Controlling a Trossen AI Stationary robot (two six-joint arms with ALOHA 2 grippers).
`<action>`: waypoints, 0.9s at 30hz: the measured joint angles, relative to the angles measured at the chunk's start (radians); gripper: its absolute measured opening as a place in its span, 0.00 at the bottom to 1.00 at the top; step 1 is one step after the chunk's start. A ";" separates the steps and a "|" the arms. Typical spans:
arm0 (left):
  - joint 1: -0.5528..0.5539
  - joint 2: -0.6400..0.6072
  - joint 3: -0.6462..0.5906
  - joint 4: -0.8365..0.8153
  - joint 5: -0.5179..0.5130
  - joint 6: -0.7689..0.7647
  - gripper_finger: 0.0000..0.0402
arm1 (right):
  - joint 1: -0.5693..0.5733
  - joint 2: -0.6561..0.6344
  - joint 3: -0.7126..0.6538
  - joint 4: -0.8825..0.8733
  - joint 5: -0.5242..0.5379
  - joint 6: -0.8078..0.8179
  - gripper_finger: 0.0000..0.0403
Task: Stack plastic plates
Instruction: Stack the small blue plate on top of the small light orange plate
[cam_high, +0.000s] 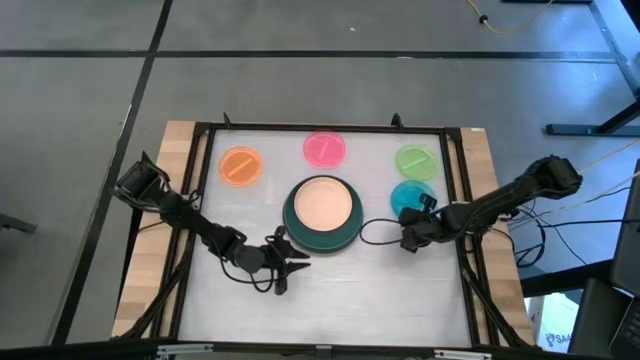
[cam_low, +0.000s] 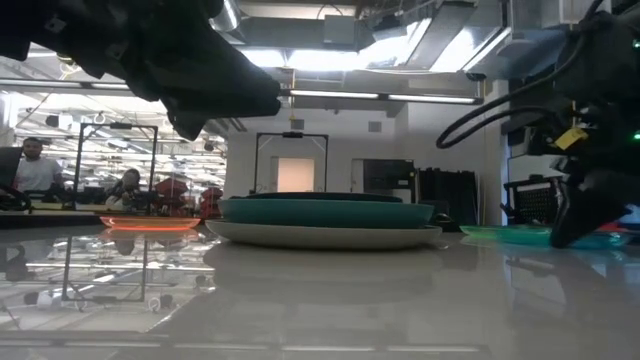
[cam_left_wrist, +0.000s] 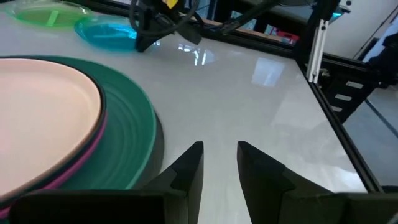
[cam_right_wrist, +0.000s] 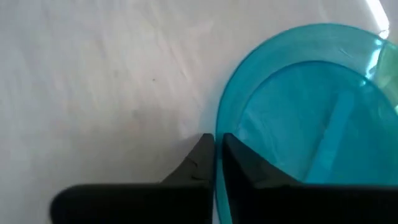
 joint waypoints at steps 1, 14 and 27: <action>0.000 0.000 0.000 0.000 0.000 0.001 0.23 | -0.001 0.001 0.007 0.000 0.010 -0.019 0.02; 0.001 0.000 0.000 0.020 0.000 0.001 0.23 | -0.002 0.002 0.231 0.215 0.187 -0.397 0.01; 0.012 0.000 0.000 0.053 -0.006 0.001 0.23 | -0.077 0.178 0.241 0.884 -0.067 -0.783 0.00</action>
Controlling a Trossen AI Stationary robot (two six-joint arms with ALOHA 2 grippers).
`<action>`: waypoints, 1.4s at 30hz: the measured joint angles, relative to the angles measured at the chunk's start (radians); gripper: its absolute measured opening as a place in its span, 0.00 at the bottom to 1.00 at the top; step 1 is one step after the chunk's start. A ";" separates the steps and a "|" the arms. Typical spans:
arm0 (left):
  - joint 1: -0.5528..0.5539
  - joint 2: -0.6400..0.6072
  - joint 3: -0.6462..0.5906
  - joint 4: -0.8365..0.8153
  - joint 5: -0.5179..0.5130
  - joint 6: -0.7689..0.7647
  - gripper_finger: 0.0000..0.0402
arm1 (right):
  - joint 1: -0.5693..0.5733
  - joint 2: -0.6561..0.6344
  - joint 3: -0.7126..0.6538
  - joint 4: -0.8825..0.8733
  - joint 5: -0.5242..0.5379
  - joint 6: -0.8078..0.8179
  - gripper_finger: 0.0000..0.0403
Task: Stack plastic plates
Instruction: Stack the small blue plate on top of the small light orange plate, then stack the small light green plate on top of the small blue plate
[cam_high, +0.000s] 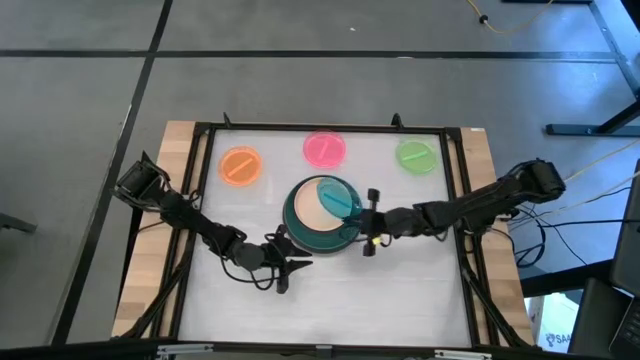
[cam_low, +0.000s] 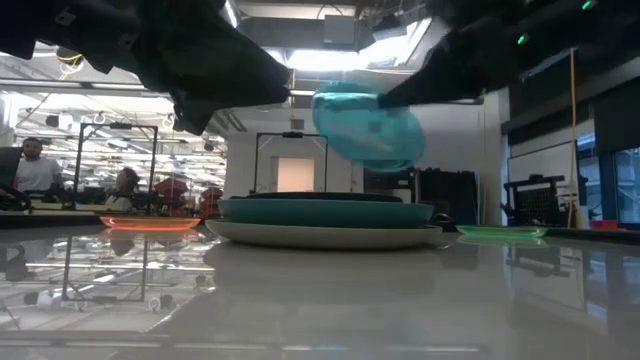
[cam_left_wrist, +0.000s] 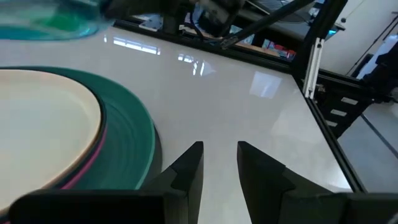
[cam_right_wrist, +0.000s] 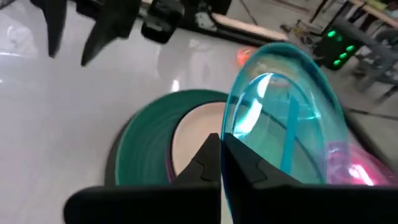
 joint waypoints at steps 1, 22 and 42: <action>0.000 0.000 0.000 -0.001 0.000 0.000 0.23 | -0.013 0.025 0.000 0.018 -0.014 0.000 0.00; 0.003 0.000 0.000 -0.008 0.042 0.123 0.23 | -0.146 0.199 0.054 0.090 -0.155 0.023 0.40; 0.422 -0.160 0.000 -0.019 0.325 0.415 0.23 | -0.471 -0.167 -0.036 -0.791 0.202 0.314 0.41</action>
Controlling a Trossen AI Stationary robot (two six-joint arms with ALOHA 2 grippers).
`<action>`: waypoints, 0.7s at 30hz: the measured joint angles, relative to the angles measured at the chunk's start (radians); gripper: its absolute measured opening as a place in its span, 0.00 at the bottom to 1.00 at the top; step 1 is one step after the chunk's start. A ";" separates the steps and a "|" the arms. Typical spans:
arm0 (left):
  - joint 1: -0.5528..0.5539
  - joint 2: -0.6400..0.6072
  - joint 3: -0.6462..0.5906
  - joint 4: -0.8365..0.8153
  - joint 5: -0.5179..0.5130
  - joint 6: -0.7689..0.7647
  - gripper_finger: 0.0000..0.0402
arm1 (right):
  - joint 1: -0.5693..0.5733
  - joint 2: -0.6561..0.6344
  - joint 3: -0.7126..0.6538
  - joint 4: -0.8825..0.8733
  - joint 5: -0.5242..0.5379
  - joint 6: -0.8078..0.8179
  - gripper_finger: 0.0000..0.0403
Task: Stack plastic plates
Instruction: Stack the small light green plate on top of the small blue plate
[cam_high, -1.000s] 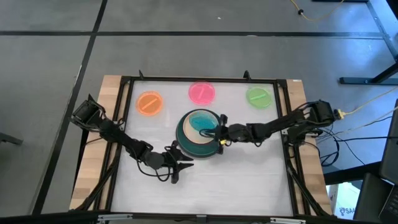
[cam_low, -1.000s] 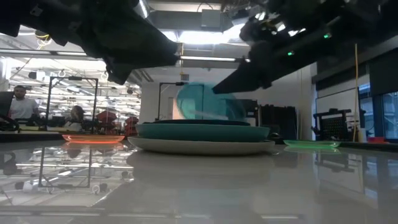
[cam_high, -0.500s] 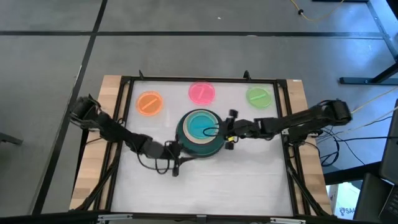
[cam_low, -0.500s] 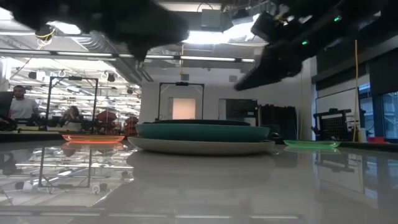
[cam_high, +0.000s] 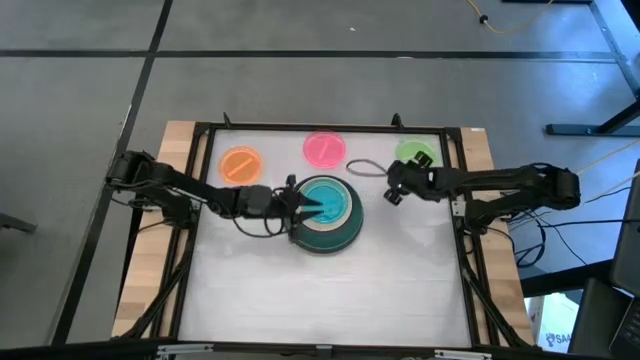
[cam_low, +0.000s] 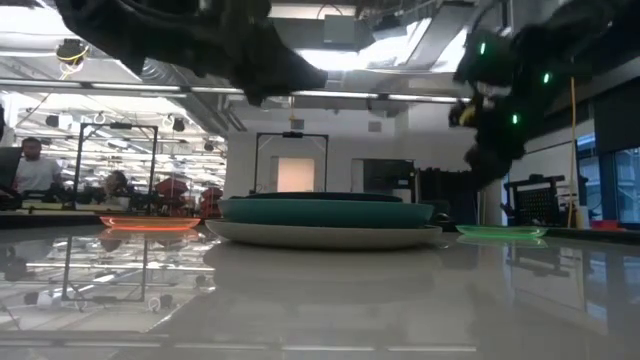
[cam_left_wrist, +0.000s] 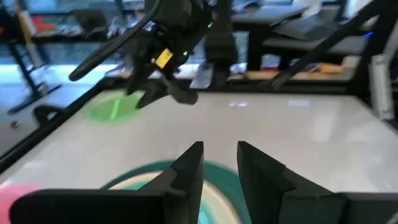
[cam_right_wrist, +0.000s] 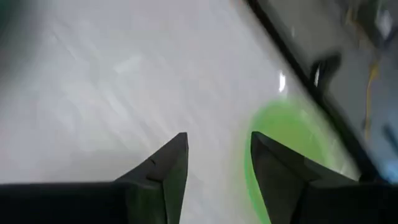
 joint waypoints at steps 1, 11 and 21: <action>0.015 0.000 0.000 -0.011 0.000 -0.003 0.23 | -0.041 0.003 -0.020 0.015 -0.023 0.010 0.41; 0.046 0.001 0.000 -0.101 0.000 -0.055 0.23 | -0.349 0.050 -0.146 0.242 -0.271 0.027 0.41; 0.023 0.001 0.000 -0.102 0.000 -0.051 0.23 | -0.403 0.160 -0.149 0.295 -0.264 0.001 0.38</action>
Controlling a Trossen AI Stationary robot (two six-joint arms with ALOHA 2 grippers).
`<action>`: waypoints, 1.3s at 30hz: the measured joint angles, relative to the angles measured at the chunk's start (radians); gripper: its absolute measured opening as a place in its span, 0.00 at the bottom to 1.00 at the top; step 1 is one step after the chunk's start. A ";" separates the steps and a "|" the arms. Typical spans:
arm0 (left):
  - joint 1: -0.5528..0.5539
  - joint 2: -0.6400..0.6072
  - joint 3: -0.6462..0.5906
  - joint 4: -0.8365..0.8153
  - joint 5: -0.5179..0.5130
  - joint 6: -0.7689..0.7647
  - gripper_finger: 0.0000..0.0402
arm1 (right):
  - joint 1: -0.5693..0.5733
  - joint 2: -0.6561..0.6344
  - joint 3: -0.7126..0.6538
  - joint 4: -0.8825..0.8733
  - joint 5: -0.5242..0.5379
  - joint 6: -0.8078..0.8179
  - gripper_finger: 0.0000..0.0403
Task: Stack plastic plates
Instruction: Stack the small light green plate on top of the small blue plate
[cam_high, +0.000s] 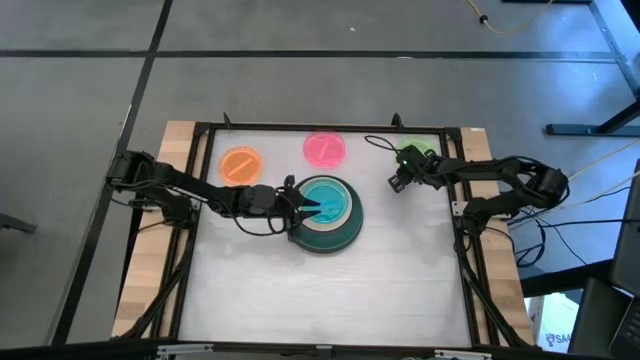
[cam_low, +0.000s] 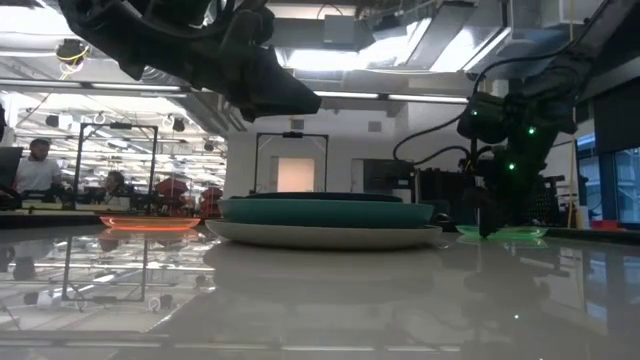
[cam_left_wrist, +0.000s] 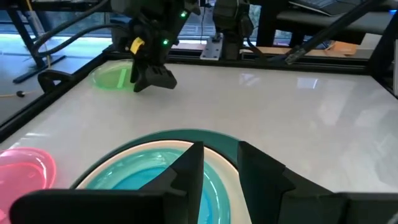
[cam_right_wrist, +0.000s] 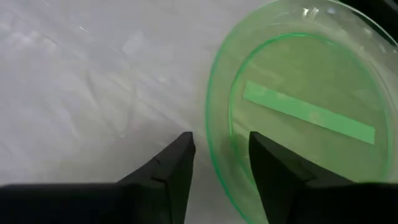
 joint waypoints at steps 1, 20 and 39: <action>0.000 0.000 0.000 0.000 0.000 0.000 0.23 | 0.002 0.007 0.000 0.001 -0.001 -0.001 0.35; -0.054 0.000 0.000 0.002 0.002 -0.026 0.23 | 0.183 -0.037 0.032 0.146 -0.123 -0.185 0.01; -0.051 -0.038 -0.001 -0.015 -0.012 -0.023 0.23 | 0.607 0.030 0.044 0.698 -0.332 -0.397 0.01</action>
